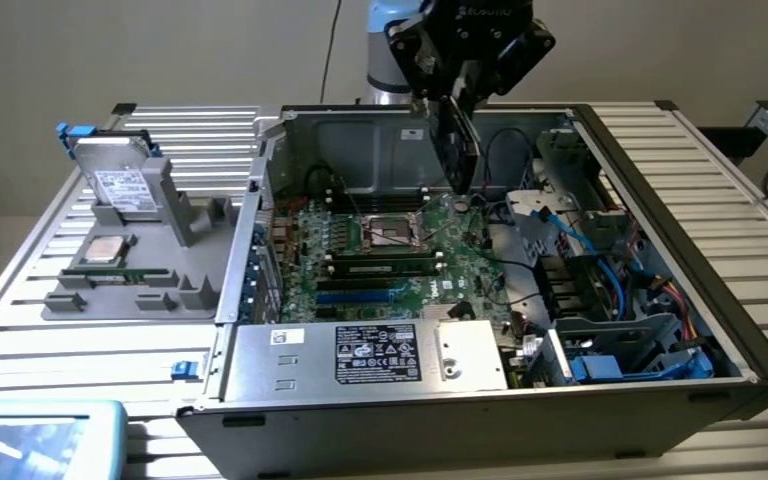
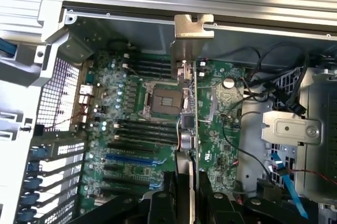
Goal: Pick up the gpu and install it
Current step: 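Insert the gpu into the slot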
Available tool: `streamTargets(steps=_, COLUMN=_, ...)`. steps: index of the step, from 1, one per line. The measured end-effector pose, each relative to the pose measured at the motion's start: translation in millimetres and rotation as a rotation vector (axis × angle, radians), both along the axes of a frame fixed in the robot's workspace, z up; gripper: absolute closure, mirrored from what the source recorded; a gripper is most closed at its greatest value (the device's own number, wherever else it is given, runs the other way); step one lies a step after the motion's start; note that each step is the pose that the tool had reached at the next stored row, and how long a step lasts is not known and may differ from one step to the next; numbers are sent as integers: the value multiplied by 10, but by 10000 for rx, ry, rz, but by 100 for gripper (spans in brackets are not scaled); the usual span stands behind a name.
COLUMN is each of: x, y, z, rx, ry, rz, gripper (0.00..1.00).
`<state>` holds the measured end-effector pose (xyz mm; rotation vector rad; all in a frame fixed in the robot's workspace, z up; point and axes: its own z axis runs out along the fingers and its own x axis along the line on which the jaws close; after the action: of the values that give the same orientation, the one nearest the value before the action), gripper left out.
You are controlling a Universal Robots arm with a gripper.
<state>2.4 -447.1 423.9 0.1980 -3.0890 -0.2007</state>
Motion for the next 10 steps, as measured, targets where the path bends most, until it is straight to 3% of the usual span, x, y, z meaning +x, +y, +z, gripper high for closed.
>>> streamTargets(steps=10, x=0, y=0, z=-5, rx=5, ry=-2, rz=1820, gripper=72)
